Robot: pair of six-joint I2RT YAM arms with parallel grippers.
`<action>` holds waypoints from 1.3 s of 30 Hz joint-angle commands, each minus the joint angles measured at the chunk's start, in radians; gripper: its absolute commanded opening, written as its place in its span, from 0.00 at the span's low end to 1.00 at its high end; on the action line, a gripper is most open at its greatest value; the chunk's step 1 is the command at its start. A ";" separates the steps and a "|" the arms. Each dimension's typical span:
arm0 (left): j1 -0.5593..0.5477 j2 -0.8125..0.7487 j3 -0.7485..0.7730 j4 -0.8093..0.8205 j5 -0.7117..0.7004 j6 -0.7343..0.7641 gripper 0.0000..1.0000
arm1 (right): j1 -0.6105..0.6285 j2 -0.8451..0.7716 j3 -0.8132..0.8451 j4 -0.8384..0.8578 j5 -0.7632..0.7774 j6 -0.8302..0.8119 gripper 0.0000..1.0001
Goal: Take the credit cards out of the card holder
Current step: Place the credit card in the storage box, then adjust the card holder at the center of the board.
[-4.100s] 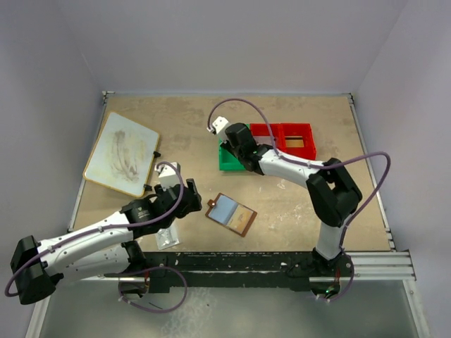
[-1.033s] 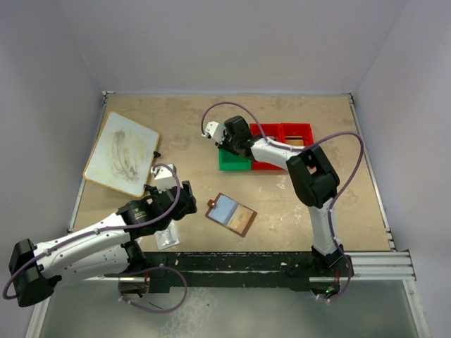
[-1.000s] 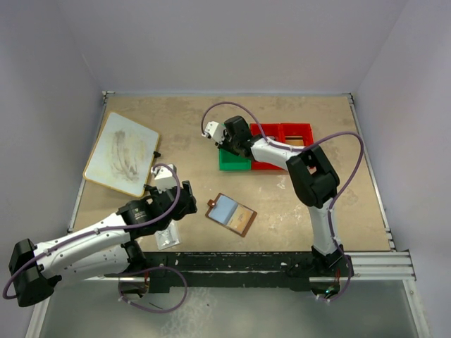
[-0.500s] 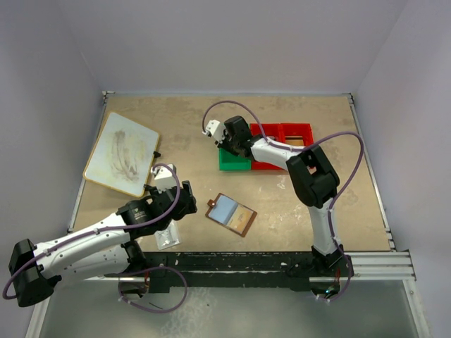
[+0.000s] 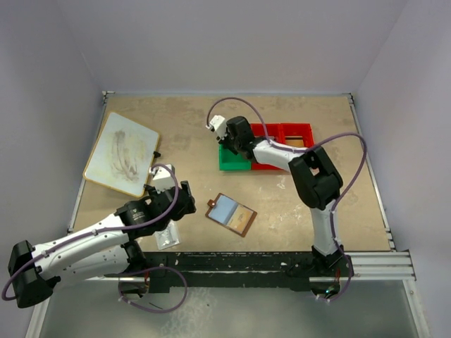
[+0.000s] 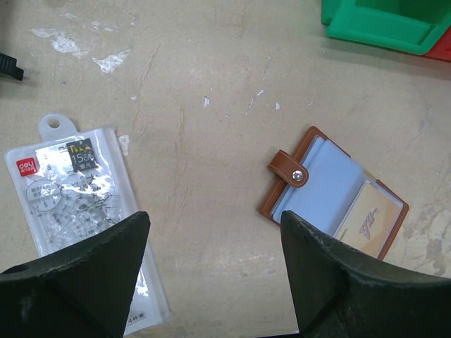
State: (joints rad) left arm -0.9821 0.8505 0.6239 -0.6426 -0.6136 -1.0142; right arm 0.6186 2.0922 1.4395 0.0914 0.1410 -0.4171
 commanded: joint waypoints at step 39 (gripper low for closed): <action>0.001 0.199 -0.188 0.575 0.493 -0.100 0.61 | 0.000 -0.660 -0.888 0.241 -0.441 0.884 0.43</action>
State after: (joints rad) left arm -0.9821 0.9787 0.4099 -0.2184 -0.1619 -1.1160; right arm 0.6151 1.4460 0.5800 0.2916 -0.3054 0.3840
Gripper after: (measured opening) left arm 0.633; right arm 0.430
